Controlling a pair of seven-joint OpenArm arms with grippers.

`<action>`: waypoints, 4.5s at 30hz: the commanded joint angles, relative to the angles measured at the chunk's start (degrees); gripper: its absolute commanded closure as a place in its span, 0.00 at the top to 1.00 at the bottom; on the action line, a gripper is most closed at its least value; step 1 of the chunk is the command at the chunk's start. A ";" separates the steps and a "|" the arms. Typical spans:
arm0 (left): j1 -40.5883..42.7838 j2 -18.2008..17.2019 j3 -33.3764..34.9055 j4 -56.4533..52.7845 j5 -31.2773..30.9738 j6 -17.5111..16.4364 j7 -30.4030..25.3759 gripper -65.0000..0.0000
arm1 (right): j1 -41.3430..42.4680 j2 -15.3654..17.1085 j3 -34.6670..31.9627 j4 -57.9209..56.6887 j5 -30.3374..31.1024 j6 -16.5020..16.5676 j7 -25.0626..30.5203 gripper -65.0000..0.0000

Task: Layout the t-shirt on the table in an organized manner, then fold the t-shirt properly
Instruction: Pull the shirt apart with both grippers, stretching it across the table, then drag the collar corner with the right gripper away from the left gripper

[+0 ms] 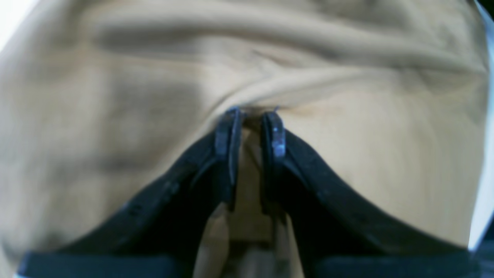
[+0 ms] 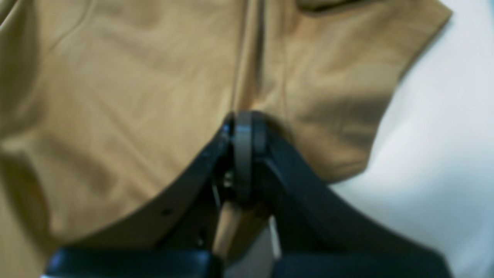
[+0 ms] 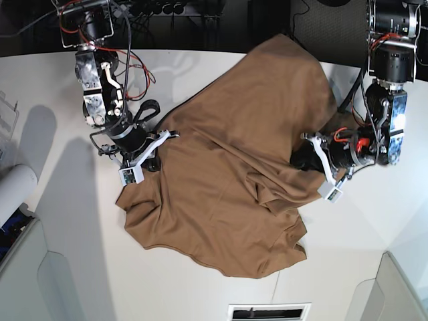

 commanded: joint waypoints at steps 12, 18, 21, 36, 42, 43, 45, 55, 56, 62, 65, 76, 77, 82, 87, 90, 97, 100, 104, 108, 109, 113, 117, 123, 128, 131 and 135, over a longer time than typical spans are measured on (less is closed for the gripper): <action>-6.14 -7.80 -0.09 2.86 -13.33 -0.34 6.43 0.23 | 2.58 -2.97 0.09 8.98 -4.35 -4.85 -0.70 0.00; -1.60 -11.32 -0.09 9.03 -15.74 -0.34 8.24 0.23 | 11.10 -2.99 0.07 1.90 -5.11 -4.96 -0.63 0.00; 2.47 -11.28 -0.09 8.98 -15.65 -0.34 8.20 0.23 | 14.82 -2.99 0.07 -4.98 -5.77 -4.94 -0.28 0.00; 3.76 -9.81 -0.09 1.29 1.16 3.08 -5.18 0.23 | 13.11 1.44 0.09 -13.55 -9.51 -1.99 -2.60 0.00; -3.56 -7.37 -0.09 -6.73 2.91 3.45 -5.09 0.23 | 6.43 5.20 0.09 -5.79 -8.02 -3.91 -2.67 0.00; -4.44 -6.93 -0.07 -7.69 2.89 3.45 -5.11 0.23 | 5.49 5.40 0.09 -4.61 -8.07 -3.91 -2.80 0.00; -5.99 -6.08 -0.07 -8.87 3.06 3.43 -5.09 0.23 | 3.45 5.64 0.13 -2.27 -8.04 -3.91 -3.34 0.00; -11.52 -5.42 -0.07 -9.33 5.51 3.45 -5.35 0.23 | -3.06 5.64 0.52 12.98 -8.26 -9.88 -4.42 0.00; -12.00 -5.44 -0.07 -9.33 5.27 3.45 -5.35 0.23 | -3.04 5.64 0.70 14.78 -8.26 -9.88 -5.70 0.00; -12.66 -7.52 -0.09 -7.32 -5.62 0.22 0.92 0.23 | -3.74 5.64 1.09 23.69 -9.57 -9.88 -15.61 0.00; -11.82 -8.85 -0.09 -4.87 -12.66 -0.34 5.29 0.23 | -6.71 5.62 1.09 25.03 -9.73 -9.86 -15.80 0.00; -6.54 -8.85 -0.09 -3.45 -12.68 -0.34 3.54 0.23 | -17.31 5.62 1.09 24.90 -9.73 -9.64 -14.40 0.00; -6.29 -8.74 -0.09 -3.45 -12.39 -0.34 3.41 0.23 | -17.84 5.60 1.09 24.90 -9.57 -9.62 -14.40 0.00; -5.22 -8.37 -0.09 -3.52 -10.93 -0.34 3.23 0.23 | -21.11 5.57 1.09 24.90 -7.69 -7.93 -14.38 0.00; -4.90 -8.37 -0.09 -3.58 -10.10 -0.34 3.02 0.23 | -24.20 2.45 1.09 24.92 -6.56 -5.62 -14.38 0.00; -4.90 -8.37 -0.09 -3.58 -10.10 -0.34 2.82 0.23 | -25.75 0.00 1.09 24.92 -6.51 -4.31 -14.38 0.00; -4.90 -8.39 -0.09 -3.58 -10.05 -0.34 2.84 0.23 | -26.51 -3.76 1.09 24.92 -3.08 -0.33 -14.16 0.00; -4.90 -8.41 -0.09 -3.56 -10.10 -0.34 2.82 0.23 | -26.51 -4.09 1.09 25.07 -3.10 -0.39 -13.79 0.00; -4.90 -9.20 -0.09 -3.56 -11.61 -0.34 2.84 0.23 | -26.56 -4.07 1.70 26.40 -3.65 -0.39 -13.81 0.00; -4.87 -10.60 -0.09 -3.56 -11.85 -0.34 3.06 0.23 | -26.56 -4.04 4.59 28.28 -4.76 -0.37 -14.58 0.00; -4.90 -10.91 -0.09 -3.56 -11.85 -0.34 3.30 0.23 | -26.53 -4.04 5.62 28.46 -4.76 -0.35 -14.73 0.00; -4.90 -11.96 -0.09 -3.56 -11.85 -0.34 3.23 0.23 | -26.56 -3.67 9.38 28.50 -4.11 -0.13 -15.19 0.00; -4.90 -12.39 -0.09 -3.56 -11.78 -0.34 3.26 0.23 | -26.69 -3.45 12.57 28.61 -1.07 1.40 -15.32 0.00; -4.90 -12.87 -0.09 -3.56 -11.87 -0.34 3.26 0.23 | -26.69 -3.45 17.55 31.98 4.66 4.20 -15.72 0.00; -4.87 -15.78 -0.09 -3.56 -15.63 -0.34 3.32 0.23 | -26.45 -3.45 22.43 37.66 4.83 4.15 -13.66 0.00; -4.87 -16.85 -0.09 -3.56 -17.11 -0.34 4.48 0.23 | -23.63 -3.45 24.98 36.83 4.81 4.15 -12.85 0.00; -3.85 -16.79 -0.09 -3.56 -16.94 -0.34 5.42 0.23 | -16.85 -3.43 25.66 30.32 3.98 4.22 -12.68 0.00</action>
